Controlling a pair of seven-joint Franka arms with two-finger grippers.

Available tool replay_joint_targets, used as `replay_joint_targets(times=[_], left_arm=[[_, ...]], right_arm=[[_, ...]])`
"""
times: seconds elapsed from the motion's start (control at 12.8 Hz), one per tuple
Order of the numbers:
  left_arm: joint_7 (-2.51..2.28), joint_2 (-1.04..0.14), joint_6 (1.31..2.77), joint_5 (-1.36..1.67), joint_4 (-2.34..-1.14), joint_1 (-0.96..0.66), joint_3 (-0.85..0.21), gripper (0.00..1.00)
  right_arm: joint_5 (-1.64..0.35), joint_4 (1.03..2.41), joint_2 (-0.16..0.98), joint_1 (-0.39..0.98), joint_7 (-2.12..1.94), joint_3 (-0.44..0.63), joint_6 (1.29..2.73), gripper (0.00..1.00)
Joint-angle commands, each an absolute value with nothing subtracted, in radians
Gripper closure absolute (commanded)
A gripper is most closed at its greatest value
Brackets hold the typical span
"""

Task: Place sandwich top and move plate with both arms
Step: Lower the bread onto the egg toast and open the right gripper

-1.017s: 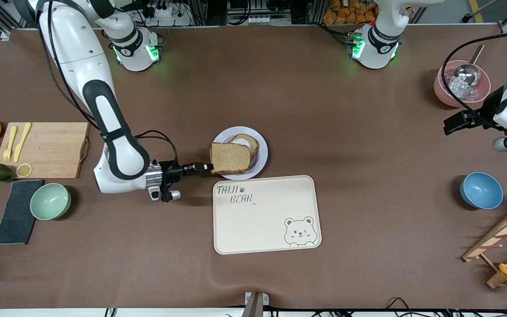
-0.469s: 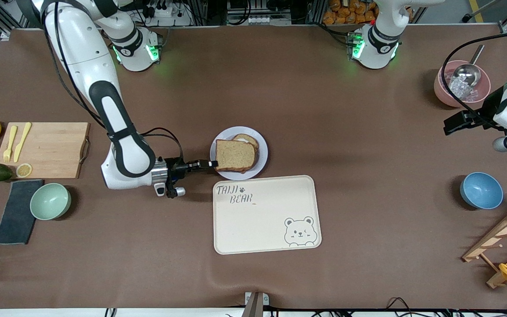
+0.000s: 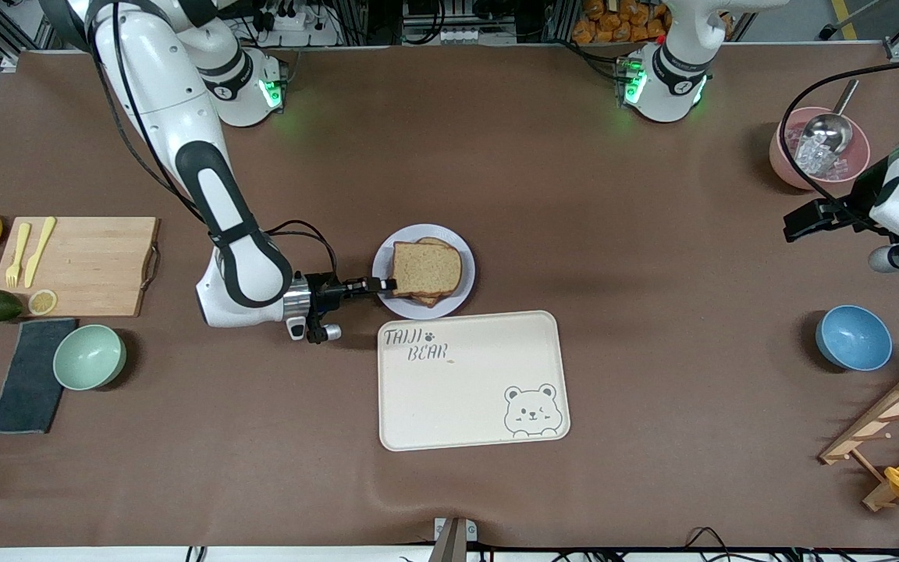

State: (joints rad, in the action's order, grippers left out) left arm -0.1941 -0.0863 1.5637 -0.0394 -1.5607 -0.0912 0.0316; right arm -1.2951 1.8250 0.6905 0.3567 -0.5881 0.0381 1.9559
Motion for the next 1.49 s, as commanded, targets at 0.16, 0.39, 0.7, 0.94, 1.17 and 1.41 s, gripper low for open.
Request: replay_joint_targets(times=[0.16, 0.39, 0.7, 0.94, 1.17, 1.41], left_arm=[[-0.178, -0.083, 1.572, -0.028, -1.568, -0.084, 0.032, 0.00], [-0.178, -0.081, 1.572, -0.028, -1.566, -0.084, 0.032, 0.00], [-0.178, -0.081, 1.572, -0.028, -1.565, -0.084, 0.032, 0.00], [-0.178, -0.081, 1.572, -0.028, -1.565, -0.084, 0.032, 0.00], [-0.178, -0.083, 1.574, -0.028, -1.566, -0.087, 0.031, 0.00], [-0.178, -0.084, 1.580, -0.028, -1.566, -0.090, 0.031, 0.00]], right_arm=[[-1.371, 1.855, 0.666, 0.370, -0.603, 0.044, 1.953, 1.00], [-1.376, 1.852, 0.664, 0.373, -0.572, 0.044, 1.953, 0.84], [-1.376, 1.850, 0.664, 0.373, -0.548, 0.044, 1.951, 0.54], [-1.371, 1.842, 0.660, 0.364, -0.508, 0.048, 1.933, 0.54], [-1.320, 1.838, 0.640, 0.348, -0.462, 0.061, 1.931, 0.00], [-1.229, 1.812, 0.629, 0.316, -0.459, 0.080, 1.931, 0.00]])
